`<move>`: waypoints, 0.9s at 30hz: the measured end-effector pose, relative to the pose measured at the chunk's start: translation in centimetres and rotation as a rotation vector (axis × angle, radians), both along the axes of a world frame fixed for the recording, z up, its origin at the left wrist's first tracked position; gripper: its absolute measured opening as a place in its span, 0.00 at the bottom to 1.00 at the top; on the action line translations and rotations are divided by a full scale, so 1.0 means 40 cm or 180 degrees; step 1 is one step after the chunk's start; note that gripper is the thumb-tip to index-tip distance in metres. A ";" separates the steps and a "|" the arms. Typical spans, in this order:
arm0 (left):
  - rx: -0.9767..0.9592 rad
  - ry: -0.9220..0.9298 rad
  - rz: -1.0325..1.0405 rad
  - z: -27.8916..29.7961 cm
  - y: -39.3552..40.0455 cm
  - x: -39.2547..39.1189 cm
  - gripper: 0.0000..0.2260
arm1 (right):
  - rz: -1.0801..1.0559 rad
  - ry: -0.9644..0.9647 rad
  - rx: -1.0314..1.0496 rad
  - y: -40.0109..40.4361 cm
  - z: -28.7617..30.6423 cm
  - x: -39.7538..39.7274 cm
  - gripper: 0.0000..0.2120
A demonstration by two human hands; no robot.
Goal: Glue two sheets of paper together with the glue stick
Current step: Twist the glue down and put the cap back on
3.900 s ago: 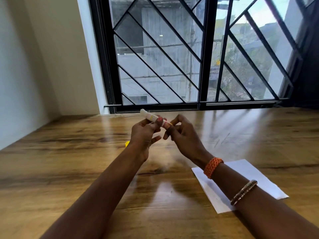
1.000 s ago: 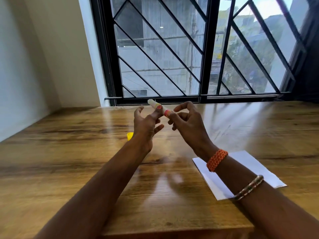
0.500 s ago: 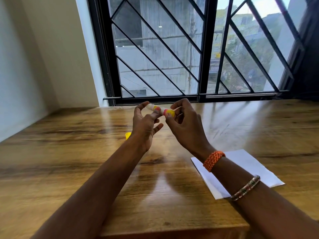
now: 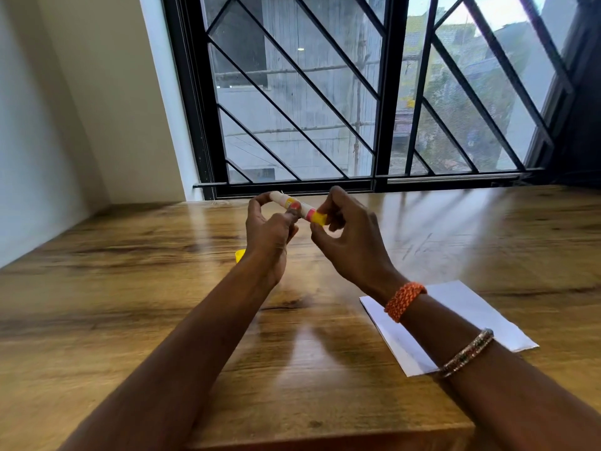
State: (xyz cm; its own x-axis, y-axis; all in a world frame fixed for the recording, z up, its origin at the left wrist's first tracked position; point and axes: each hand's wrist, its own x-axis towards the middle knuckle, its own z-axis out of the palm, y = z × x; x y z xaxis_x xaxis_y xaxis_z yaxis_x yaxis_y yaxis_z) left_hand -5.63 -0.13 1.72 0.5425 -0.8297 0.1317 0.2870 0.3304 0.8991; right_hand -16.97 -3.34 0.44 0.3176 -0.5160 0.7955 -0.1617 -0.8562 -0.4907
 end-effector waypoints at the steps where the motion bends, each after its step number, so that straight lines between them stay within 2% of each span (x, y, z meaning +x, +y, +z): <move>1: 0.0005 -0.0023 -0.0002 -0.002 0.000 -0.002 0.15 | -0.0121 0.0112 -0.0262 -0.005 -0.002 0.000 0.11; 3: 0.0005 -0.0037 -0.0031 -0.004 0.000 -0.010 0.14 | -0.0266 0.0252 -0.0575 -0.015 -0.007 -0.002 0.12; 6: -0.0046 0.0002 -0.0040 0.000 0.002 -0.015 0.15 | -0.0320 0.0286 -0.0568 -0.008 -0.010 0.000 0.12; 10: 0.0001 0.0084 0.0016 0.003 0.004 -0.008 0.15 | -0.0503 0.0033 -0.0048 -0.003 -0.008 0.006 0.15; 12: 0.0017 0.0113 0.0000 0.004 0.007 -0.008 0.15 | -0.0328 -0.0030 0.0422 -0.002 0.000 -0.002 0.10; 14: 0.0053 0.0078 -0.0039 0.005 0.009 -0.011 0.16 | -0.0155 -0.0113 0.0586 -0.006 0.002 -0.009 0.07; 20: 0.0000 0.0134 -0.0063 0.011 0.015 -0.017 0.22 | -0.0096 -0.0183 0.0000 -0.013 0.000 -0.002 0.08; 25: -0.0008 0.0182 0.0012 0.011 0.014 -0.015 0.29 | -0.0469 0.0427 -0.0928 -0.018 -0.004 -0.003 0.07; 27: -0.0035 0.0175 -0.0007 0.011 0.014 -0.016 0.30 | -0.0561 0.0481 -0.0969 -0.018 -0.005 -0.002 0.10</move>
